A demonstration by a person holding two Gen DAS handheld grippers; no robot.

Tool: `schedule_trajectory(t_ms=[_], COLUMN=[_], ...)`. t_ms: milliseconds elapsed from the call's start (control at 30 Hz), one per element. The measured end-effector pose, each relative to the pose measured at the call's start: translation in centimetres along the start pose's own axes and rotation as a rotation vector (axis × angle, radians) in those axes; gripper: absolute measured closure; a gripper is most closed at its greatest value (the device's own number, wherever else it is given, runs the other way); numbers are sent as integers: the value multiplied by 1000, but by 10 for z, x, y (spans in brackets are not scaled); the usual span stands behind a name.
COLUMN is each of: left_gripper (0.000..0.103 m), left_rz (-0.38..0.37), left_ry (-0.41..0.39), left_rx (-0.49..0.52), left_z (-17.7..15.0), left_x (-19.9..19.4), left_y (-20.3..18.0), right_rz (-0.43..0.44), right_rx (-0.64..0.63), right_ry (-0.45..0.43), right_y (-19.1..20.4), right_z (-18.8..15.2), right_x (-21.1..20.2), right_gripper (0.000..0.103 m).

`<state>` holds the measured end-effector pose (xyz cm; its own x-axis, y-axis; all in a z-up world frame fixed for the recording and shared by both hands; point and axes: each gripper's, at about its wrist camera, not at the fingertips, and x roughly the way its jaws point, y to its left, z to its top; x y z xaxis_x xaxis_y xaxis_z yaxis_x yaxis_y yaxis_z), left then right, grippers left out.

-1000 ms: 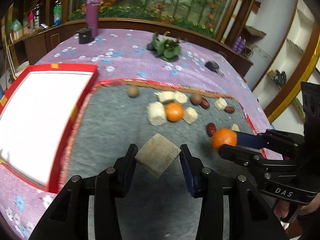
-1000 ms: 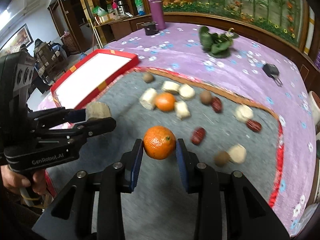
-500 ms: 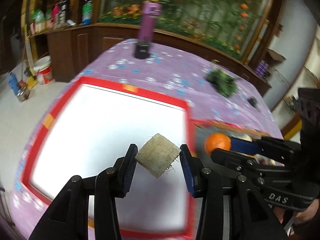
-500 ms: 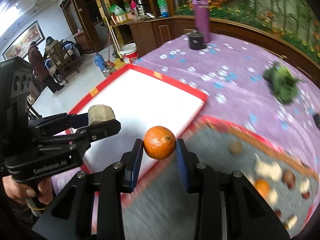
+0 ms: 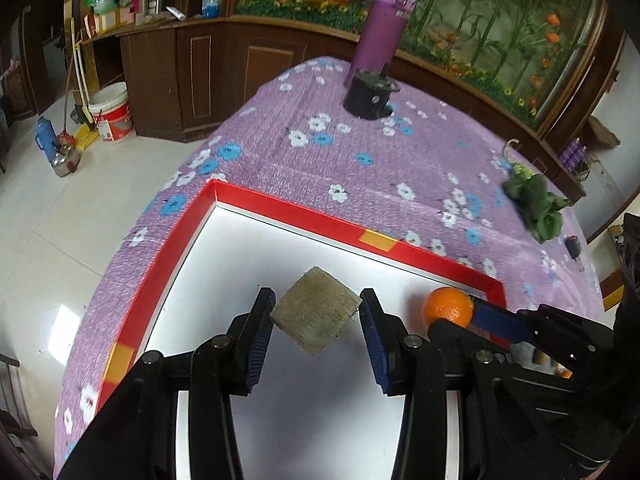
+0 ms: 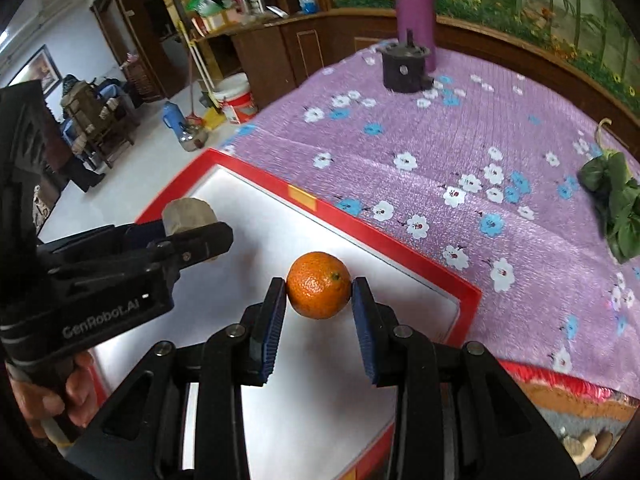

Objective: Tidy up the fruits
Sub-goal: 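Carry the orange with the right tool while the left tool carries the chunk, releasing both onto the tray, then move both open tools back over the mat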

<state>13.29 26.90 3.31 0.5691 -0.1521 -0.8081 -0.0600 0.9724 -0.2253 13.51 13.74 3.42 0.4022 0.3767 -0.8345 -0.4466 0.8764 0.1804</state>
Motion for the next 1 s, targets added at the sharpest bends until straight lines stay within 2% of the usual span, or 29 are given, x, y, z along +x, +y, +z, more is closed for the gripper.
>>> schedule_trajectory(t_ms=[400, 467, 533, 600, 767, 1000], left_gripper=[60, 56, 38, 31, 31, 31], left_rz=[21, 27, 60, 88, 103, 140], left_ry=[56, 61, 66, 61, 73, 83], left_rx=[-6, -7, -21, -35, -52, -59], left_z=[-1, -2, -4, -5, -13, -31], left_x=[15, 15, 13, 12, 8, -3], left_y=[8, 8, 8, 9, 9, 6], right_rz=[-18, -24, -34, -45, -86, -84], right_rx=[-25, -24, -20, -20, -17, -18], right_ry=[33, 37, 39, 42, 46, 52], right_y=[1, 1, 1, 0, -1, 2], right_z=[6, 7, 6, 5, -2, -22], right_x=[14, 15, 14, 13, 5, -16], right_gripper=[67, 67, 66, 66, 62, 61])
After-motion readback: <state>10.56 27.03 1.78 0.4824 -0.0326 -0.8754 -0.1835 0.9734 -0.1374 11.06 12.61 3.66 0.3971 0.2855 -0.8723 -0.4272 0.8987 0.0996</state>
